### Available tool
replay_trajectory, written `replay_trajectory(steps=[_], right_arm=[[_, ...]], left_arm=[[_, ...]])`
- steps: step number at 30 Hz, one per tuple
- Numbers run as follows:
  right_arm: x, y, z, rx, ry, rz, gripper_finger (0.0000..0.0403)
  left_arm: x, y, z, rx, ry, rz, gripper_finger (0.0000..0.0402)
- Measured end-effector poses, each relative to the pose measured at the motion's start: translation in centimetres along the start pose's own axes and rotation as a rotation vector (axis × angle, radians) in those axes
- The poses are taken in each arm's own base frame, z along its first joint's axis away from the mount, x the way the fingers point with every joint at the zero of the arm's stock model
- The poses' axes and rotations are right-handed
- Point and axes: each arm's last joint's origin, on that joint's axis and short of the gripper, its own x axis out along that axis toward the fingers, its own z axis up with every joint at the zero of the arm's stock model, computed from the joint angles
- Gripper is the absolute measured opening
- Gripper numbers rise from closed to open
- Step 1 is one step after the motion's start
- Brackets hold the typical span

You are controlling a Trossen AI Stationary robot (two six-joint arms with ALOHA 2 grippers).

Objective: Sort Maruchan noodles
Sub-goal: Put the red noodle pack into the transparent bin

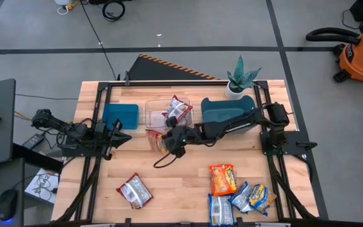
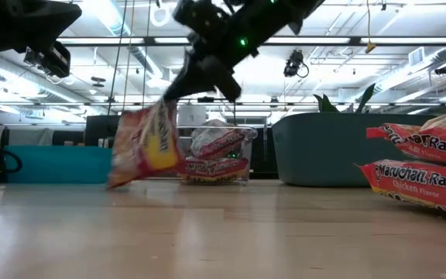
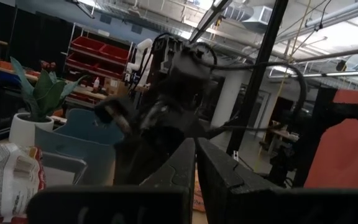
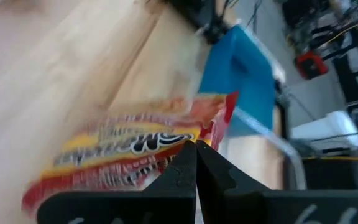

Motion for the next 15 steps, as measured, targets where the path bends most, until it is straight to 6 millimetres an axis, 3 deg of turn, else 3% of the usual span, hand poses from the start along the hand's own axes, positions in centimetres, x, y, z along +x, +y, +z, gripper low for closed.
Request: replay_trajectory(steps=[15], right_arm=[[-6.3,-7.5,1.0,0.085,-0.156,-0.091,0.0004]], left_arm=[[0.0,0.0,0.0,0.0,0.0,0.0,0.0023]])
